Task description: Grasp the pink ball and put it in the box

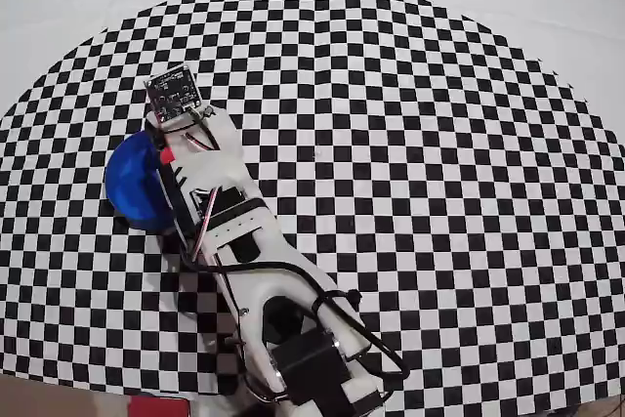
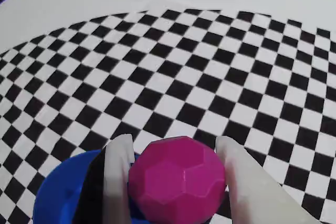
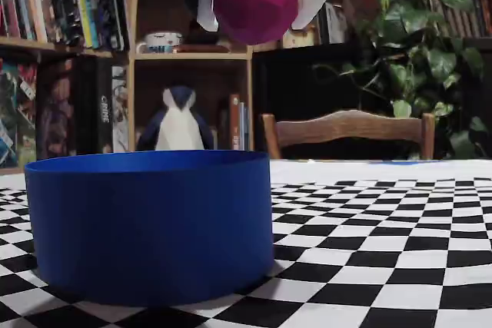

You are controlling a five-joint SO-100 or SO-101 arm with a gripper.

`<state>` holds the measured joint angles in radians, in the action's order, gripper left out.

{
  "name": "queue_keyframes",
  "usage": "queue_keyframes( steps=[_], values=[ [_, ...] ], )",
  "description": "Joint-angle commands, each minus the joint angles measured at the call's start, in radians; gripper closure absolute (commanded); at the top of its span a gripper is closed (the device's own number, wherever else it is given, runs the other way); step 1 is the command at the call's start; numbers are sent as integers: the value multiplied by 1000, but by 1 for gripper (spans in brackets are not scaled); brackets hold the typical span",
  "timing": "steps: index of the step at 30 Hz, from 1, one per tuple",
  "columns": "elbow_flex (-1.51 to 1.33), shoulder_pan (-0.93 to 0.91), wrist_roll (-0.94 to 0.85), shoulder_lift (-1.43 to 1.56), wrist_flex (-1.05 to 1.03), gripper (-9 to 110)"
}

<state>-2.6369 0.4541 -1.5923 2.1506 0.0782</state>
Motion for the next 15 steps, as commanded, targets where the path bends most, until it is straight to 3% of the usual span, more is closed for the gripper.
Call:
queue_keyframes(
  steps=[1,15],
  values=[
    [6,20,5,-8,3,101],
    [6,92,5,-44,-2,101]
  ],
)
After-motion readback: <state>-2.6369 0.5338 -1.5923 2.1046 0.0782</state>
